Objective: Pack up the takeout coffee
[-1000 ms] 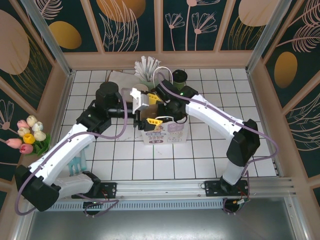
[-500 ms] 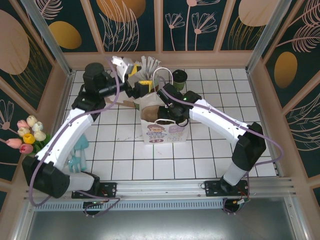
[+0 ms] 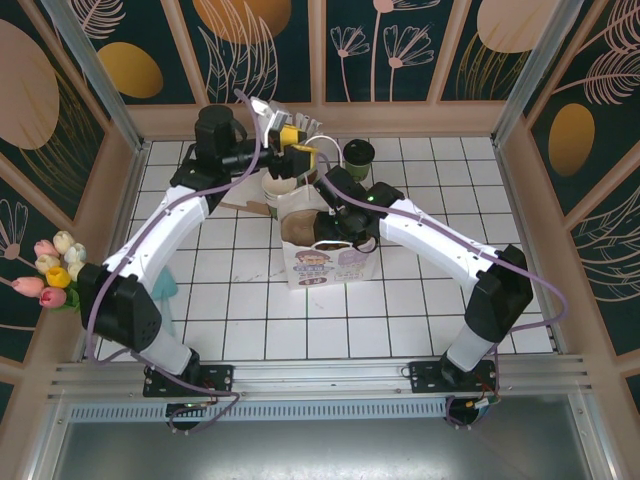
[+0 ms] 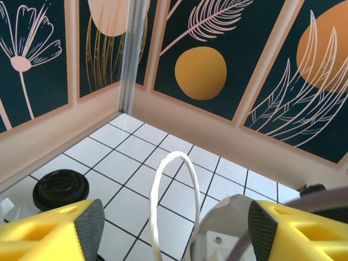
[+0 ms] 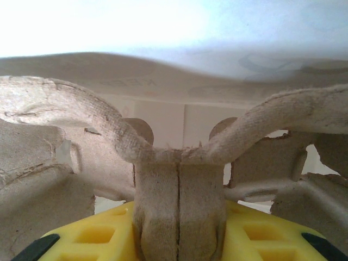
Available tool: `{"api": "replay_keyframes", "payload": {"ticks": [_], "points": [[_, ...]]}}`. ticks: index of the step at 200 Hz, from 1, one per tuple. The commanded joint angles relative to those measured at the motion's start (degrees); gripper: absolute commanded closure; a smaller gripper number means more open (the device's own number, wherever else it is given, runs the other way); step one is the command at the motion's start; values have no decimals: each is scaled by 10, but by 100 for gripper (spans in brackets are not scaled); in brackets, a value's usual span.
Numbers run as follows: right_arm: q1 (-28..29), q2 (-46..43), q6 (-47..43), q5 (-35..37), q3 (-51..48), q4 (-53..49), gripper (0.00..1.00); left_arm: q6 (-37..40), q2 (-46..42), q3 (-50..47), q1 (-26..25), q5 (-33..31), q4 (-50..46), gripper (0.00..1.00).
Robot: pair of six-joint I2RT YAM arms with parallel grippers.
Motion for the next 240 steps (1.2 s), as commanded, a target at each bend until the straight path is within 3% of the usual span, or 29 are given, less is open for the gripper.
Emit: {"api": "replay_keyframes", "payload": {"ticks": [1,13,42,82,108,169,240], "points": [[1,-20,-7,-7,-2,11,63,-19,26,33,-2,18,-3,40],[1,-19,-6,-8,-3,9,63,-26,34,38,-3,19,0,54],[1,-9,6,-5,3,-9,63,-65,32,36,-3,-5,24,100],[-7,18,16,-24,20,-46,63,-158,-5,-26,-3,-103,110,100],[-10,37,12,-34,34,-60,63,-210,-12,-63,-6,-59,174,100],[-21,85,-8,-48,67,-59,63,-211,-2,-58,-18,-58,132,100],[-22,93,-22,-38,34,-23,63,-195,-8,-45,-17,-36,113,97]]}}
